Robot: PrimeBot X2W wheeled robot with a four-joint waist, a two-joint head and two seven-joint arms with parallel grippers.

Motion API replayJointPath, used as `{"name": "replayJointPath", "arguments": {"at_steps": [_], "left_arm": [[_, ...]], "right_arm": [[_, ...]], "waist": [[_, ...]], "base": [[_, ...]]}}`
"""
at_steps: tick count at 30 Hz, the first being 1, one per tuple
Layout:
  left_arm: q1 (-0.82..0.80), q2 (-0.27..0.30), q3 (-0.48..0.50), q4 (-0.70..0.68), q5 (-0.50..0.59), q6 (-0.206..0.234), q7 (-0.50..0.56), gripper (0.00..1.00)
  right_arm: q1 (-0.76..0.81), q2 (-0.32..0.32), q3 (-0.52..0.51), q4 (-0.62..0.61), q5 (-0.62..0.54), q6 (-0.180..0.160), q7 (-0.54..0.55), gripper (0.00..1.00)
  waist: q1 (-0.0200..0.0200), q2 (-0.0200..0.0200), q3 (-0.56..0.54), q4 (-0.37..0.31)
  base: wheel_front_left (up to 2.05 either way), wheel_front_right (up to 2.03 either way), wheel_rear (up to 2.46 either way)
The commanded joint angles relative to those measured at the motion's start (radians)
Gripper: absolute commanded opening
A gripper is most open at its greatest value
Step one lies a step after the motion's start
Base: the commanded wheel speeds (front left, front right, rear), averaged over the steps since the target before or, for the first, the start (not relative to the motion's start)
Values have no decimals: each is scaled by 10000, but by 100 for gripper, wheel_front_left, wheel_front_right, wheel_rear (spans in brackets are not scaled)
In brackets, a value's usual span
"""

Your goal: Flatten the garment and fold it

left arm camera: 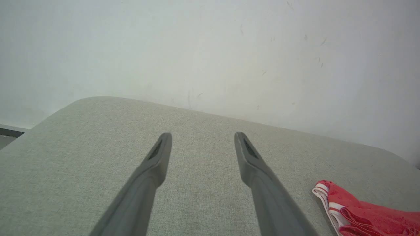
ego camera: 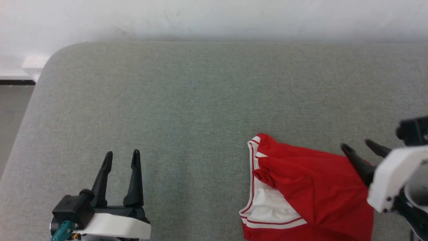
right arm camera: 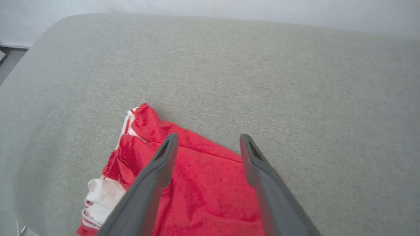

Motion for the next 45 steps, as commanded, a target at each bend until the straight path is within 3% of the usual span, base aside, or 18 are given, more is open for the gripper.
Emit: {"name": "replayJointPath", "arguments": {"at_steps": [1,9,22,23,24,29,36,45], "left_arm": [[42,71,40,-121,53,65,24,100],[-41,248,46,-436,95,121,211,100],[-221,465,-21,-621,130,145,477,100],[-209,475,-21,-629,126,153,489,100],[-194,488,-20,-637,119,156,499,100],[-216,538,-75,-650,126,164,577,100],[-194,576,-150,-624,174,173,551,100],[-231,637,-364,-667,416,119,344,100]], "right_arm": [[359,41,-289,-76,-140,-7,-246,100],[1778,303,-1034,465,-607,-7,-1481,100],[1874,639,-1175,2043,-763,-7,-1247,100],[1863,707,-1147,2120,-668,-7,-1176,74],[1844,810,-1135,2179,-522,-7,-1104,0],[1923,950,-1017,2213,-232,-7,-597,0],[2056,880,-1018,2041,-354,-7,-707,0],[1552,53,-331,1851,-701,-7,-1232,0]], "waist": [[0,0,158,-263],[0,0,638,-497],[0,0,886,-209],[0,0,875,-192],[0,0,861,-179],[0,0,777,-117],[0,0,459,-171],[0,0,337,-812]], "base": [[0,0,0],[0,0,0],[0,0,0],[0,0,0],[0,0,0],[0,0,0],[0,0,0],[0,0,0]]}}
